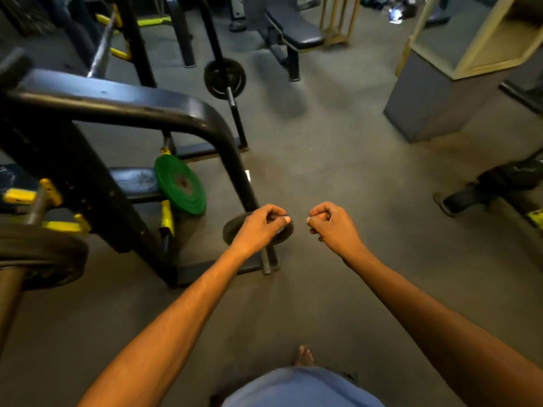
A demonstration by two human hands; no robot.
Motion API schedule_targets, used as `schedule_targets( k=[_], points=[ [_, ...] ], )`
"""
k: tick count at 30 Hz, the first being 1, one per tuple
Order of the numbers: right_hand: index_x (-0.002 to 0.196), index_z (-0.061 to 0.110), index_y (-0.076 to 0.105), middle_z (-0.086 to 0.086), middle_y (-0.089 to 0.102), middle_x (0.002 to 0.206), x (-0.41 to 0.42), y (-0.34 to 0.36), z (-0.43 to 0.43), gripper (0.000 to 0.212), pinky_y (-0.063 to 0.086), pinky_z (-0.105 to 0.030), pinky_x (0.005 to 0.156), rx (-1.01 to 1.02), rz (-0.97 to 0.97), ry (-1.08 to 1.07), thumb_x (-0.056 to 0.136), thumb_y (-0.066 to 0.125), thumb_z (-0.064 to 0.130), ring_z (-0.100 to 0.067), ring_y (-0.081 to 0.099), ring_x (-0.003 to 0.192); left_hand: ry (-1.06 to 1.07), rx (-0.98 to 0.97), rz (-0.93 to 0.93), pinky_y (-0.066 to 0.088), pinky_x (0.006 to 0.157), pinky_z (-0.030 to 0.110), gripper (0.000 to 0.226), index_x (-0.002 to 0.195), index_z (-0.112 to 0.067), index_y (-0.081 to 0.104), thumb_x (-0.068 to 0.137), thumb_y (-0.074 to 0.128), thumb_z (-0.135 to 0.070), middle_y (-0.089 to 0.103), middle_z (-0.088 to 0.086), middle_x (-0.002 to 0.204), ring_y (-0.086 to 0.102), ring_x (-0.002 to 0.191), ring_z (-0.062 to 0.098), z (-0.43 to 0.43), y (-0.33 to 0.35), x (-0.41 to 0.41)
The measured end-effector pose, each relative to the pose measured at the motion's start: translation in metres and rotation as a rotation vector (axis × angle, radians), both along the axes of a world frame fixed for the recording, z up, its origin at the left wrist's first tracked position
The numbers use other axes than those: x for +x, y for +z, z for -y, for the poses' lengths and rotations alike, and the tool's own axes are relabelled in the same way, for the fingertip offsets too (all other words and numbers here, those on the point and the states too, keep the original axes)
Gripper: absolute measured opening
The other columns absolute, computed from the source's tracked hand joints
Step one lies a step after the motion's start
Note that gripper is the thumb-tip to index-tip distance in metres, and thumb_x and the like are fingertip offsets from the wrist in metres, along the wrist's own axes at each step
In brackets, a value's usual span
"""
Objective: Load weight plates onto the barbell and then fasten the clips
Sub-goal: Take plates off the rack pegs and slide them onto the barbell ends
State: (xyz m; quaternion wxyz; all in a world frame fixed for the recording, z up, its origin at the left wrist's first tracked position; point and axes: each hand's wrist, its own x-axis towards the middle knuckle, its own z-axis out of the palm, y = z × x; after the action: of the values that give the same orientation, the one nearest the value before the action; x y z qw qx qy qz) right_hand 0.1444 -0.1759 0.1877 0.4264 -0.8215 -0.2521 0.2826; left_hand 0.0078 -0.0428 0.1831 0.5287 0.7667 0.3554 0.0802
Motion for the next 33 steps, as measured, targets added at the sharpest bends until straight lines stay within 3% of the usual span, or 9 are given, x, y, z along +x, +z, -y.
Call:
schedule_targets(
  k=[5, 9, 13, 18, 23, 28, 33],
  points=[
    [0.083, 0.029, 0.062, -0.004, 0.074, 0.079, 0.089, -0.021, 0.013, 0.009, 0.060, -0.051, 0.079, -0.069, -0.001, -0.004, 0.077, 0.067, 0.034, -0.026, 0.073, 0.082, -0.091, -0.018, -0.052, 0.055, 0.091, 0.041, 0.026, 0.111, -0.012, 0.069, 0.091, 0.069, -0.028, 0.074, 0.011, 0.101, 0.070, 0.097, 0.025, -0.006, -0.021, 0.091],
    [0.083, 0.027, 0.064, 0.000, 0.074, 0.079, 0.163, -0.044, 0.002, 0.017, 0.061, -0.051, 0.078, -0.106, -0.009, -0.034, 0.073, 0.064, 0.042, -0.022, 0.073, 0.080, -0.141, -0.021, -0.098, 0.055, 0.092, 0.047, 0.028, 0.110, -0.014, 0.069, 0.090, 0.069, -0.034, 0.073, 0.012, 0.102, 0.069, 0.095, 0.022, -0.033, -0.039, 0.162],
    [0.093, 0.019, 0.070, -0.002, 0.075, 0.081, 0.250, -0.064, -0.037, 0.012, 0.060, -0.046, 0.078, -0.150, 0.019, -0.007, 0.084, 0.070, 0.028, -0.020, 0.071, 0.077, -0.147, -0.045, -0.105, 0.056, 0.090, 0.050, 0.046, 0.106, -0.023, 0.069, 0.076, 0.064, -0.058, 0.072, 0.009, 0.101, 0.068, 0.097, 0.027, -0.080, -0.064, 0.247],
    [0.097, 0.019, 0.071, -0.001, 0.074, 0.083, 0.365, -0.059, -0.098, 0.020, 0.059, -0.044, 0.077, -0.197, 0.006, -0.017, 0.084, 0.067, 0.033, -0.017, 0.067, 0.077, -0.132, -0.123, -0.141, 0.054, 0.097, 0.044, 0.029, 0.114, -0.016, 0.067, 0.094, 0.064, -0.036, 0.070, 0.005, 0.108, 0.066, 0.104, 0.021, -0.143, -0.073, 0.368],
    [0.102, 0.016, 0.071, -0.003, 0.075, 0.090, 0.469, -0.034, -0.162, 0.020, 0.057, -0.039, 0.079, -0.220, 0.056, 0.016, 0.090, 0.067, 0.032, -0.020, 0.070, 0.086, -0.174, -0.106, -0.153, 0.052, 0.092, 0.040, 0.025, 0.111, -0.011, 0.068, 0.094, 0.066, -0.029, 0.071, 0.014, 0.105, 0.068, 0.100, 0.025, -0.204, -0.053, 0.470],
    [0.099, 0.019, 0.069, -0.002, 0.074, 0.089, 0.579, -0.047, -0.245, 0.013, 0.059, -0.041, 0.081, -0.201, 0.040, 0.055, 0.090, 0.069, 0.028, -0.022, 0.071, 0.086, -0.206, -0.061, -0.198, 0.050, 0.083, 0.028, 0.024, 0.112, -0.009, 0.068, 0.094, 0.067, -0.025, 0.072, 0.012, 0.106, 0.063, 0.088, 0.014, -0.272, -0.059, 0.558],
    [0.096, 0.016, 0.069, -0.002, 0.074, 0.089, 0.690, -0.076, -0.342, 0.013, 0.057, -0.044, 0.083, -0.212, 0.060, 0.194, 0.089, 0.069, 0.027, -0.023, 0.069, 0.086, -0.143, -0.054, -0.257, 0.050, 0.089, 0.027, 0.029, 0.118, -0.010, 0.068, 0.095, 0.066, -0.028, 0.073, 0.007, 0.113, 0.067, 0.104, 0.017, -0.351, -0.094, 0.651]
  ],
)
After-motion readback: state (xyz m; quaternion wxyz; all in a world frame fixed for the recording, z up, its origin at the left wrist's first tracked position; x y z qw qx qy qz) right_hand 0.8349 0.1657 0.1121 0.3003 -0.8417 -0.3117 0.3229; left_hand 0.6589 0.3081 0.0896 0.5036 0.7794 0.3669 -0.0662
